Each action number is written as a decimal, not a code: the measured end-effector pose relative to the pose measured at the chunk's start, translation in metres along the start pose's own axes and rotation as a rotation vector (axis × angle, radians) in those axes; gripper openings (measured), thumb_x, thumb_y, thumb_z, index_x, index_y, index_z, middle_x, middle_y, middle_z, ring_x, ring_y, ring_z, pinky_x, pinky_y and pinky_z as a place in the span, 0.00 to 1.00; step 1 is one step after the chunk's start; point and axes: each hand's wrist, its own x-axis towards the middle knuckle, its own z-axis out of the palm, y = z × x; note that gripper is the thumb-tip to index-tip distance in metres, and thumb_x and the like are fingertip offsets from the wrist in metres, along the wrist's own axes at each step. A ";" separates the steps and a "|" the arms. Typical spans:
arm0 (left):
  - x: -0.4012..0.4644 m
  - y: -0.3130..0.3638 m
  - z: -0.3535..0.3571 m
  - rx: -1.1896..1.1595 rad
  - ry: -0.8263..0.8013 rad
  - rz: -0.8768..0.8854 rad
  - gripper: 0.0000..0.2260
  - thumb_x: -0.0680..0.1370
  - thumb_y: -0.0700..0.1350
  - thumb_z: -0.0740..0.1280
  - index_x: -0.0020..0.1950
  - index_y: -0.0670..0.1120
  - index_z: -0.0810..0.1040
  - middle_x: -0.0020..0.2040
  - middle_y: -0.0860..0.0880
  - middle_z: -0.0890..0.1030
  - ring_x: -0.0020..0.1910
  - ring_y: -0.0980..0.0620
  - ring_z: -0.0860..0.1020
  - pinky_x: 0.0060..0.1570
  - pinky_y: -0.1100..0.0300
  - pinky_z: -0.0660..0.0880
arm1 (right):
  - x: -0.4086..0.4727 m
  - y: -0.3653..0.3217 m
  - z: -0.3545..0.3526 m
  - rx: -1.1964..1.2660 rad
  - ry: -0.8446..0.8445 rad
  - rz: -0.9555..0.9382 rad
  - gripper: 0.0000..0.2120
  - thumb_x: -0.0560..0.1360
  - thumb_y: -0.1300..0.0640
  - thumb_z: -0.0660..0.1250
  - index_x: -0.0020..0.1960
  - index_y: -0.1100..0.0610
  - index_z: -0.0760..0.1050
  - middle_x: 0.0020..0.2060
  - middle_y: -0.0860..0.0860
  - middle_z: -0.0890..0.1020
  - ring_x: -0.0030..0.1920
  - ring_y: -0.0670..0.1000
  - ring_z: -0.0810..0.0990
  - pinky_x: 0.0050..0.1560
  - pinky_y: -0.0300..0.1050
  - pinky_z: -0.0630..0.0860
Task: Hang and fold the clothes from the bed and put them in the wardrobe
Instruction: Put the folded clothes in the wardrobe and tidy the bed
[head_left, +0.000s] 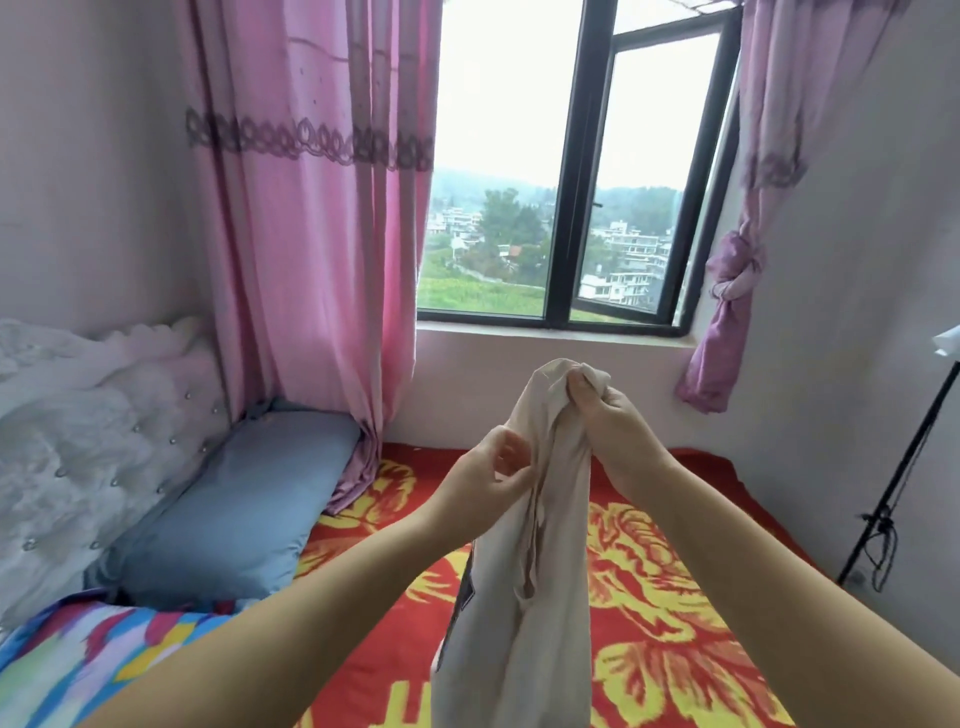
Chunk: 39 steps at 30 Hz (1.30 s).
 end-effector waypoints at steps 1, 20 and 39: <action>0.002 0.006 0.004 -0.019 -0.006 0.035 0.04 0.77 0.43 0.67 0.50 0.48 0.75 0.46 0.53 0.78 0.45 0.57 0.77 0.50 0.64 0.75 | 0.000 0.001 -0.005 -0.006 -0.003 0.007 0.16 0.82 0.50 0.56 0.45 0.58 0.77 0.41 0.57 0.79 0.45 0.52 0.78 0.53 0.50 0.74; 0.029 0.067 -0.049 0.183 -0.087 0.056 0.04 0.75 0.41 0.70 0.40 0.43 0.79 0.33 0.50 0.77 0.32 0.57 0.72 0.37 0.63 0.71 | -0.010 -0.015 0.013 -0.623 -0.254 -0.067 0.04 0.76 0.59 0.63 0.45 0.59 0.75 0.36 0.51 0.75 0.37 0.48 0.73 0.39 0.42 0.69; 0.023 0.001 -0.152 0.130 0.275 -0.186 0.12 0.77 0.36 0.60 0.35 0.43 0.76 0.32 0.49 0.75 0.31 0.54 0.71 0.32 0.67 0.69 | 0.027 -0.032 -0.064 -0.598 -0.407 0.086 0.23 0.67 0.39 0.72 0.43 0.61 0.76 0.34 0.50 0.76 0.36 0.48 0.74 0.36 0.39 0.71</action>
